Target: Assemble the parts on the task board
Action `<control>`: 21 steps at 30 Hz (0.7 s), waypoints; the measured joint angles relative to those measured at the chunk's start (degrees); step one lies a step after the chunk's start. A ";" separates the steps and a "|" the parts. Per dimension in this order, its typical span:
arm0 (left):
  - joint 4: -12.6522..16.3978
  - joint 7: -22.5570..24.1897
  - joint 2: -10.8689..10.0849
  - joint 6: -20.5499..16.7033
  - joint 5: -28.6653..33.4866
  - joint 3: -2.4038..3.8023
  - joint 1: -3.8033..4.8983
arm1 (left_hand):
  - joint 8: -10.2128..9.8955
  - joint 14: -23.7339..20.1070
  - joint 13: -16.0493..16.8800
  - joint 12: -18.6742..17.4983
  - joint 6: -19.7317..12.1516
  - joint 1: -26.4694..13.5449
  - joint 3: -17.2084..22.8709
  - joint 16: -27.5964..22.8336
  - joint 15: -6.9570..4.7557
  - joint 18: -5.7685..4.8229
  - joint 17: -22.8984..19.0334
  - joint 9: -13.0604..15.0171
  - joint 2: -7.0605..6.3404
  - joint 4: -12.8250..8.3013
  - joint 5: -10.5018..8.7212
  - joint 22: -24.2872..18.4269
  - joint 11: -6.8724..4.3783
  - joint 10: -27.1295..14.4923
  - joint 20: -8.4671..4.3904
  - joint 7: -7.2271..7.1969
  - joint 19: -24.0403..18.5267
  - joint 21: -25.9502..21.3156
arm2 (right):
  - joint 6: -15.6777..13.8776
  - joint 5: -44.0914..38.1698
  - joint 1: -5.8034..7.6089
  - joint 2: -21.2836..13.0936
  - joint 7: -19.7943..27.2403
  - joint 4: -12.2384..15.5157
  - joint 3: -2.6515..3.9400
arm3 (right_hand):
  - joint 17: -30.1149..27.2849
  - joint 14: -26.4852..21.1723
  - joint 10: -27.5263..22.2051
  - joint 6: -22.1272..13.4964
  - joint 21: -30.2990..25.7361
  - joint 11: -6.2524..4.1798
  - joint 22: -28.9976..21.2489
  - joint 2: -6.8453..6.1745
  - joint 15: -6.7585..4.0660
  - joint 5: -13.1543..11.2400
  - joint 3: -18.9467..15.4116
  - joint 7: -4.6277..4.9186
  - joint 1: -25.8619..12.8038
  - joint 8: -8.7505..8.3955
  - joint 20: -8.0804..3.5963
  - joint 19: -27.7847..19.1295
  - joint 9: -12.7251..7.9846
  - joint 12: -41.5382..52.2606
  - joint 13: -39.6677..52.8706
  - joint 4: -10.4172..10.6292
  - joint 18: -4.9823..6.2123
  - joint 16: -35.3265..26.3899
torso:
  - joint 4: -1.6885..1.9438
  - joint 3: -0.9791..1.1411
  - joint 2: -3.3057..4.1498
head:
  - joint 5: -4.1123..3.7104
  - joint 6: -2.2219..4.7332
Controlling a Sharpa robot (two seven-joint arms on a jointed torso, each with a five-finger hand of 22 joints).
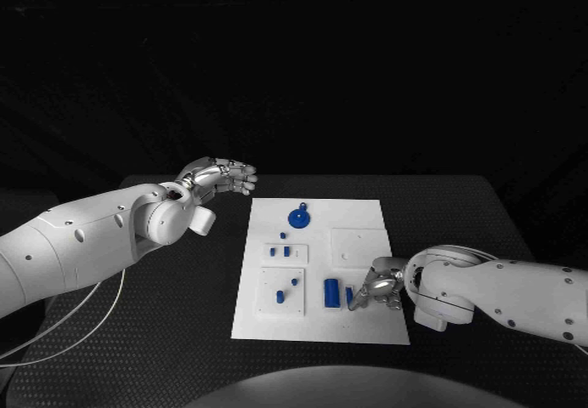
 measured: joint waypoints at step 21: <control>0.01 -0.12 0.07 0.16 0.00 0.00 0.00 | 0.22 0.00 -0.04 0.00 0.00 0.00 0.00 0.00 0.00 -0.35 0.08 -0.04 0.00 0.00 0.00 0.05 0.00 0.00 0.00 0.00 0.00 0.00 | 3.34 -3.59 -0.33 0.58 0.51 -0.10 0.01 | -0.07 -0.20 -0.20 0.26 0.00 -0.21 -0.11 3.00 -0.17 0.00 -3.24 -0.26 3.44 0.22 -0.19 -0.21 0.41 0.00 0.14 0.44 0.00 0.00 | 0.03 0.03 0.03 | -0.26 -0.23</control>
